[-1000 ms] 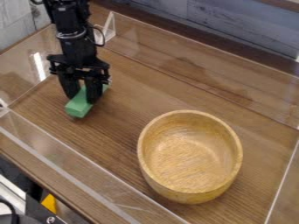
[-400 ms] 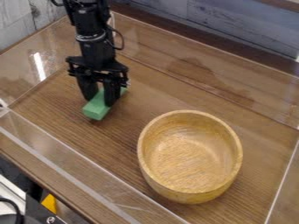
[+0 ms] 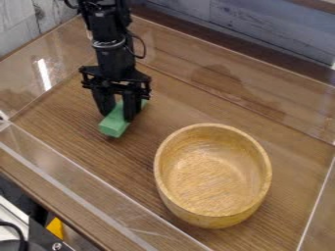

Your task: Put the green block in the brown bowl

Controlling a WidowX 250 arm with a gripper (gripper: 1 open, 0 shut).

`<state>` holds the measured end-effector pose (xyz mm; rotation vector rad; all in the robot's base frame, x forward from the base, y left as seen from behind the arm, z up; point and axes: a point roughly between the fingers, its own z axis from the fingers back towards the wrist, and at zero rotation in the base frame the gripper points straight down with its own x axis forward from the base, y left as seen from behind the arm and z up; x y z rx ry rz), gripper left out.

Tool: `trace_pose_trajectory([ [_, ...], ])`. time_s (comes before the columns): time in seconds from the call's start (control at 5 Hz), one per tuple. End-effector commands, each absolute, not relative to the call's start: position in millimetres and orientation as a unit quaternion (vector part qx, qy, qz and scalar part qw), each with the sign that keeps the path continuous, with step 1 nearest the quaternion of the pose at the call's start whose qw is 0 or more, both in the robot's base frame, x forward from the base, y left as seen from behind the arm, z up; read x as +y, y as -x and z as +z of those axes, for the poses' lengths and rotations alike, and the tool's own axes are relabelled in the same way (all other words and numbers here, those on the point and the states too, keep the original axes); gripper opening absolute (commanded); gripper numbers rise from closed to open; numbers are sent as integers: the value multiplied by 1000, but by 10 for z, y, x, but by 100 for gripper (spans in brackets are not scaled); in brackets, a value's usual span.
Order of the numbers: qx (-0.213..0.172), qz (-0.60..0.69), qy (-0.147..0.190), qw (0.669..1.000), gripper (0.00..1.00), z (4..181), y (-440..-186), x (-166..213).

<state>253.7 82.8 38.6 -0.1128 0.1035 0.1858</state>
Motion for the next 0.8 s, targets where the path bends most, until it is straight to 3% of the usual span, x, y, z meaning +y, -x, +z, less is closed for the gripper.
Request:
trace_pose_trajectory([
  [0.0,28,95,52,994,0,511,-2612,818],
  [0.6,34,87,57,994,0,471,-2562,775],
])
